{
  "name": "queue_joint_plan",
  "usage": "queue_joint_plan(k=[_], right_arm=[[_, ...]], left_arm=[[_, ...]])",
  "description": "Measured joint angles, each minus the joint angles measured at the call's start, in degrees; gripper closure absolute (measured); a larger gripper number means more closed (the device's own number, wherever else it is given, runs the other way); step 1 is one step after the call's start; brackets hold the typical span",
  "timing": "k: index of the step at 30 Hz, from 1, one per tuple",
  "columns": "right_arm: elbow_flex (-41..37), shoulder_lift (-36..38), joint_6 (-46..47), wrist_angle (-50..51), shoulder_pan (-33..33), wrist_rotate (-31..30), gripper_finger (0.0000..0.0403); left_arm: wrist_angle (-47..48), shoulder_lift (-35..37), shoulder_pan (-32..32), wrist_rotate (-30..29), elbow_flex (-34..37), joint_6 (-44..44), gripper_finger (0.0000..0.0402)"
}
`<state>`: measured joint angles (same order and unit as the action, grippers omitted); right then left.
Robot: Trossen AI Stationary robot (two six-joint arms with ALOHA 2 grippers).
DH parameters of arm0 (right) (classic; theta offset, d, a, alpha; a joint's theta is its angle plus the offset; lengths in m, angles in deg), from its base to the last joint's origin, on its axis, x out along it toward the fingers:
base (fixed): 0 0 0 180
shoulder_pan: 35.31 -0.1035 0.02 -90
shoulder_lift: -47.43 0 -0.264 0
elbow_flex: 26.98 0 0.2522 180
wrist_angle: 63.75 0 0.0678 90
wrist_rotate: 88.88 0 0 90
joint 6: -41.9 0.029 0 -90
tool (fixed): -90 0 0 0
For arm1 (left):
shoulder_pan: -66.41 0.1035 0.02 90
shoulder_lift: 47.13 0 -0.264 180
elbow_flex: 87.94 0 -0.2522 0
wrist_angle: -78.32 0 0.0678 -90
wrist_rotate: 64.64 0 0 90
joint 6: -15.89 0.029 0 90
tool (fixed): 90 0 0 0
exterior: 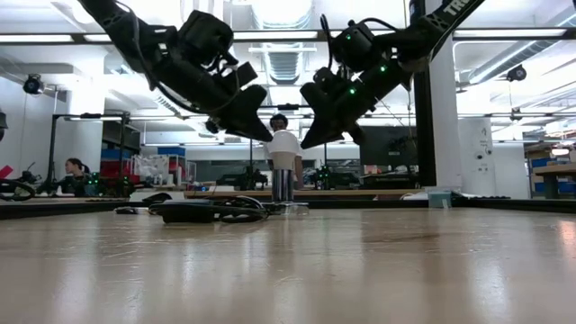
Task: Screw lightbulb
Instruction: Insert the lightbulb into the lamp
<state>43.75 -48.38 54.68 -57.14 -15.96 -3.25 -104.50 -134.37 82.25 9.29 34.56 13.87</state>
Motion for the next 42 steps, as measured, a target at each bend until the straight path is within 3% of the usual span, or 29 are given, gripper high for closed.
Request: queue_joint_plan(k=[14,26,33,42], right_arm=[[0.0,-0.1,0.7,-1.3,-2.8,2.3,0.0403],[0.0,0.0,0.2,2.9,-1.1,-3.3,0.0403],[0.0,-0.3,-0.6,-1.0,1.6,-0.8,0.0403],[0.0,-0.3,0.5,-1.0,-0.3,0.9,0.0403]], left_arm=[[-0.5,-1.1,0.2,-2.8,0.0,-0.4,0.0361],[4.6,0.2,-0.1,-2.7,0.0,0.4,0.0361],[1.5,-1.2,0.1,-2.8,0.0,3.7,0.0361],[-1.2,-2.6,0.3,-3.2,0.1,4.7,0.0361]])
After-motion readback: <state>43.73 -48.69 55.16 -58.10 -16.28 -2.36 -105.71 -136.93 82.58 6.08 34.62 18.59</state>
